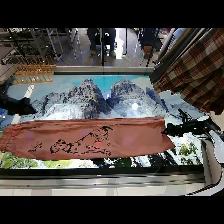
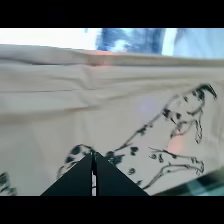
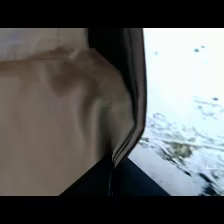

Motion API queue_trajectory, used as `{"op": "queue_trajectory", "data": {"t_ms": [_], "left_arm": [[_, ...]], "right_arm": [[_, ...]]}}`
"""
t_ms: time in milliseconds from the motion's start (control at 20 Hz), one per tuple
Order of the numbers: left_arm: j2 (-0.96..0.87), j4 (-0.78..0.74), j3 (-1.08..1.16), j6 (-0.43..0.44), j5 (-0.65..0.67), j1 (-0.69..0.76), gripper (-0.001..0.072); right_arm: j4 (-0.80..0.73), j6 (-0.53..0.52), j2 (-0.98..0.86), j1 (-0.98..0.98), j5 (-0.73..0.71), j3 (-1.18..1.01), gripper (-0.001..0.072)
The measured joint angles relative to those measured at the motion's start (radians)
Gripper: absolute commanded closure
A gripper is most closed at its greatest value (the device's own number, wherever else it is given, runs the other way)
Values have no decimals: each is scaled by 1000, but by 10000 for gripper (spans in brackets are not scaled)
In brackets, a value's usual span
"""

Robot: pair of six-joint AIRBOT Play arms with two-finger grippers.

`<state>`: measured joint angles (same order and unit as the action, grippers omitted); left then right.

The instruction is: Fold the clothes and pants, and hang the long-sleeved shirts on hangers.

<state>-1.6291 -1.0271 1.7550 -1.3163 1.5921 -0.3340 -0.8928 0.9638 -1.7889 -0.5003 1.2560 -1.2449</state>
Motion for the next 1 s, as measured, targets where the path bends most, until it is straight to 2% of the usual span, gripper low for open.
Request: {"op": "queue_trajectory", "data": {"t_ms": [100,150,400,500,600,750,900,1000], "left_arm": [[0,4,-32,37,-15,109,699],[0,6,-57,53,-26,162,699],[-6,9,-274,91,-131,412,698],[-19,13,-353,98,-178,483,698],[-41,8,-399,101,-224,526,698],[-44,2,-429,105,-243,534,698],[8,-12,-439,105,-241,461,697],[65,-19,-442,105,-227,385,697]], "right_arm": [[-21,-2,7,5,18,-22,696],[-83,24,26,3,29,-40,696],[-402,265,232,-26,26,-172,697],[-491,328,308,-24,33,-220,696],[-489,360,368,6,75,-256,696],[-372,393,438,133,141,-283,696],[-283,476,470,380,162,-293,696],[-284,557,459,592,123,-294,696]]}}
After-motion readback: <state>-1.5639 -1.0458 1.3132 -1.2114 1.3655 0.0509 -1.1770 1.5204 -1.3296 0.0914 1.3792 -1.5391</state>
